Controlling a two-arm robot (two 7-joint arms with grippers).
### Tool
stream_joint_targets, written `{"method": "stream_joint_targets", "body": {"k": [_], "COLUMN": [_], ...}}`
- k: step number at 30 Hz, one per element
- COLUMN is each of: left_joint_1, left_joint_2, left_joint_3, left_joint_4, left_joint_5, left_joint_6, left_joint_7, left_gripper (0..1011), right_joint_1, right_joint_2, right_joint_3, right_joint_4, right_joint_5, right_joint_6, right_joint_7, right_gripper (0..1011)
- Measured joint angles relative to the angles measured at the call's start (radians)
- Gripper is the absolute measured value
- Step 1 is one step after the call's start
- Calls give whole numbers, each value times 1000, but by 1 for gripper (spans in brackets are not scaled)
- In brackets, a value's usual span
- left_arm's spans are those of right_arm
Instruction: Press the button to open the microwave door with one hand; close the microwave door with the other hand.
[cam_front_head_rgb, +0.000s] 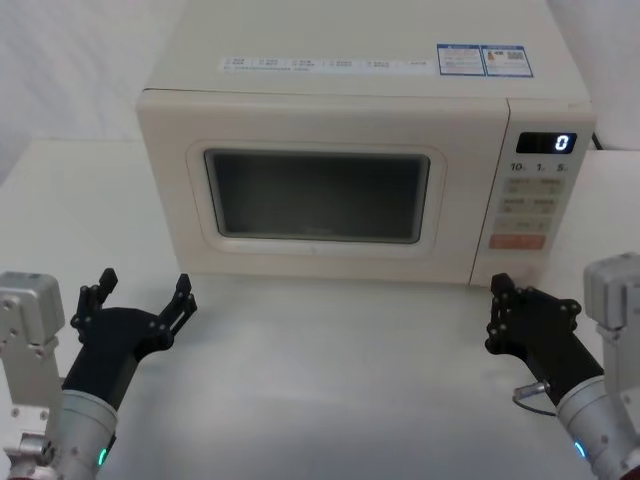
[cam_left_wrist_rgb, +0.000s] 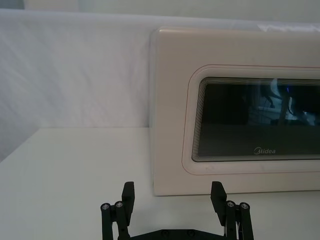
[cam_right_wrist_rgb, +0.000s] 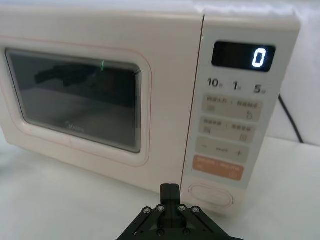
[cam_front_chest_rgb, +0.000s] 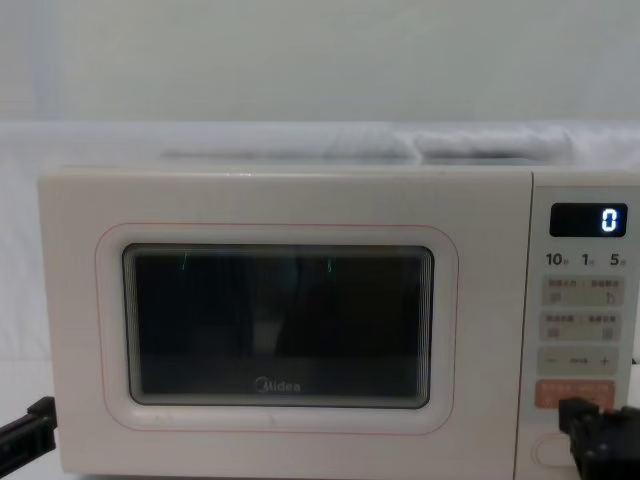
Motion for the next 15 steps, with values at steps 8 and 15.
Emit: {"method": "stream_joint_targets", "body": {"k": [8,15], "left_joint_1": [0,0], "left_joint_2": [0,0], "left_joint_3": [0,0], "left_joint_4": [0,0], "left_joint_5": [0,0], "left_joint_6": [0,0], "left_joint_7": [0,0], "left_gripper": [1001,1001], "right_joint_1": [42,77], "right_joint_2": [-19,-37], "right_joint_3": [14,19], "right_joint_4": [58,102], "right_joint_5": [8,18], "right_joint_6": [33,62], "right_joint_7": [37,47], "right_gripper": [0,0]}}
